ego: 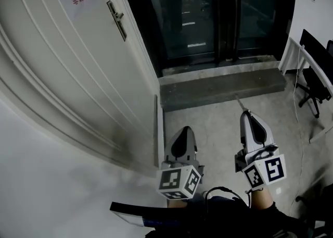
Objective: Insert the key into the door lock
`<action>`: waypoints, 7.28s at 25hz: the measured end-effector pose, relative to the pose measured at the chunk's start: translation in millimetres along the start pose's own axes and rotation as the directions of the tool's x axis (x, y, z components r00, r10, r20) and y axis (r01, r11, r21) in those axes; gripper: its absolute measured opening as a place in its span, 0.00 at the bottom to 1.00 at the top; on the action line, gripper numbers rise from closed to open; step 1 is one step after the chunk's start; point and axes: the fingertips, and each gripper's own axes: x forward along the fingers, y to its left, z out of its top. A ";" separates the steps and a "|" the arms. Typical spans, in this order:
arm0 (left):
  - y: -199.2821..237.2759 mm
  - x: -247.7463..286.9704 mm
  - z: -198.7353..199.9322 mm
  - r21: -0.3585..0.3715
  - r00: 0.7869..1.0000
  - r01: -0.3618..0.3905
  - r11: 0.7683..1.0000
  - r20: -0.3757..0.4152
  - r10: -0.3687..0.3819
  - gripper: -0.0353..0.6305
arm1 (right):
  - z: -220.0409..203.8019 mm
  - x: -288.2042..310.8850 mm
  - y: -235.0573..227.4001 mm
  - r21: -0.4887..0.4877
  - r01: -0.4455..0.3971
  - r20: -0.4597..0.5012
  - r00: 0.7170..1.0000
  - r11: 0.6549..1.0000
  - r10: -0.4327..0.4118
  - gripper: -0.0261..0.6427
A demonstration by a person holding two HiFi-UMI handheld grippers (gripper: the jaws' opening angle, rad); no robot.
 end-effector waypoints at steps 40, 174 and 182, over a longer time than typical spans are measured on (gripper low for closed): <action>154.3 307.3 25.0 -0.030 0.999 0.041 0.999 -0.002 -0.041 0.05 | -79.0 310.0 -98.5 -0.018 0.066 0.013 0.998 0.998 -0.066 0.06; 529.0 464.5 184.6 0.051 0.209 -0.978 0.205 0.357 0.910 0.05 | -244.4 844.7 158.7 0.051 -0.991 0.085 0.125 0.121 0.988 0.06; 529.4 468.9 188.1 0.061 0.251 -0.967 0.246 0.358 0.899 0.05 | -242.9 858.3 153.3 -0.421 -0.894 0.015 0.164 0.155 0.986 0.06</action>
